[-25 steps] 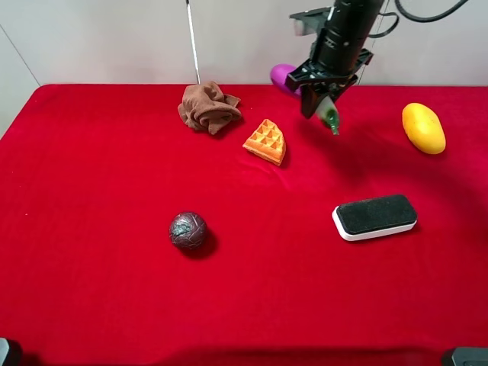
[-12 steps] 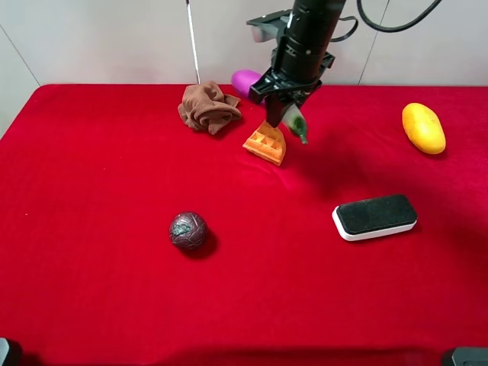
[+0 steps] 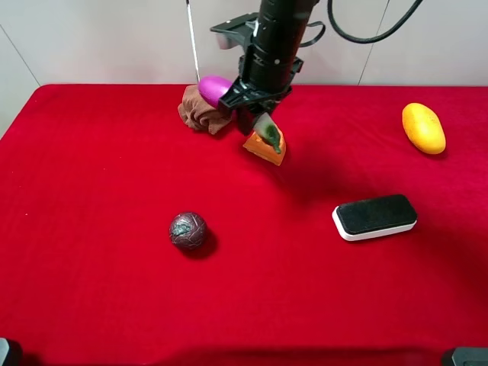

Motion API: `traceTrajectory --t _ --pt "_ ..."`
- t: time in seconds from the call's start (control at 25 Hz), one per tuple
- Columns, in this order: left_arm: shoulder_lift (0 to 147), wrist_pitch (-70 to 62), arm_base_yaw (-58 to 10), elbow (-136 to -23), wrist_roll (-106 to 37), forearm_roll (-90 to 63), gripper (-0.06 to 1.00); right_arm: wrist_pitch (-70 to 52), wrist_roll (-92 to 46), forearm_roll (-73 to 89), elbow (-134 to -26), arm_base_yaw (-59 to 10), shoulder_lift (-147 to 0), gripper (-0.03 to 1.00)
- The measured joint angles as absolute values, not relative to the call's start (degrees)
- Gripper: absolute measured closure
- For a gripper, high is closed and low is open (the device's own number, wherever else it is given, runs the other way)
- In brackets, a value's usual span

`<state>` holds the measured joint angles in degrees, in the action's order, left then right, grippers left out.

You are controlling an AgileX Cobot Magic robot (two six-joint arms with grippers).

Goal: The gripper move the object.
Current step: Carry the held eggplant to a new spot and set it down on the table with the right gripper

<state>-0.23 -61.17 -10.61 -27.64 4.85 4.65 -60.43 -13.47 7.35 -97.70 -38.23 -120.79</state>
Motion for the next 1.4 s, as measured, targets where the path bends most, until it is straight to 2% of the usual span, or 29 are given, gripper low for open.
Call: traceTrajectory --t 0.6,1.4 --pt "-0.2 -61.2 -10.6 -27.6 4.9 4.6 -0.03 -58.5 -13.5 7.4 -97.7 -44.1 -120.8 0.65" --pt "-0.2 -61.2 -10.6 -27.6 4.9 4.6 -0.03 -55.1 -13.5 5.5 -97.7 -44.9 -127.0 0.65"
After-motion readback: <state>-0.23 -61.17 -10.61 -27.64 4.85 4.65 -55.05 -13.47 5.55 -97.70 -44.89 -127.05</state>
